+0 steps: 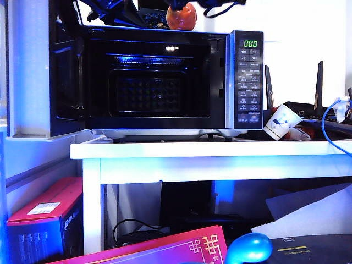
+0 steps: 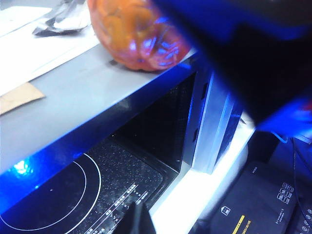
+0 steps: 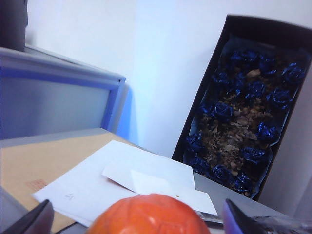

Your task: Open the microwave door, place the orange inside the microwave, then close the microwave door.

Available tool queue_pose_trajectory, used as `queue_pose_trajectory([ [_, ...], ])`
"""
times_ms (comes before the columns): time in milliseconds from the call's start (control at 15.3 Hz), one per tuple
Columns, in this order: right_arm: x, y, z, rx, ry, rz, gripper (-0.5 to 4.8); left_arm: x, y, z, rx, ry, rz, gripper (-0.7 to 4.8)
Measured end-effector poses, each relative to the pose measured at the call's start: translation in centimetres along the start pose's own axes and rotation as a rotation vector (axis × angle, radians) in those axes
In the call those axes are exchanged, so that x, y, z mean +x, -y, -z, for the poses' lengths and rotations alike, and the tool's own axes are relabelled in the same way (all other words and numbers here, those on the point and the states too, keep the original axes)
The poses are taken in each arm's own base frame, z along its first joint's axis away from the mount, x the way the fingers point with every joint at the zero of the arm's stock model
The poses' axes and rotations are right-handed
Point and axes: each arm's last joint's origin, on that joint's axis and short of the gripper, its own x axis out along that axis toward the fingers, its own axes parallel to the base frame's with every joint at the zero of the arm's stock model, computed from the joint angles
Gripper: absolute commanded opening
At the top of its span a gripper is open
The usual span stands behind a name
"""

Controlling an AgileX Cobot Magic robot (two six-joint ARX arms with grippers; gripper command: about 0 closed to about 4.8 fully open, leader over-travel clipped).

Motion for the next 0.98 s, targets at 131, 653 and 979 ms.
queue_pose_trajectory([
  [131, 0.4, 0.1, 0.3, -0.005, -0.001, 0.007, 4.79, 0.0, 0.0, 0.0, 0.0, -0.001, 0.0, -0.05],
  [653, 1.1, 0.6, 3.2, 0.004, -0.1, 0.035, 2.19, 0.0, 0.0, 0.0, 0.0, -0.001, 0.0, -0.05],
  [979, 1.1, 0.8, 3.2, -0.018, -0.095, 0.04, 2.19, 0.0, 0.0, 0.0, -0.001, -0.001, 0.0, -0.05],
])
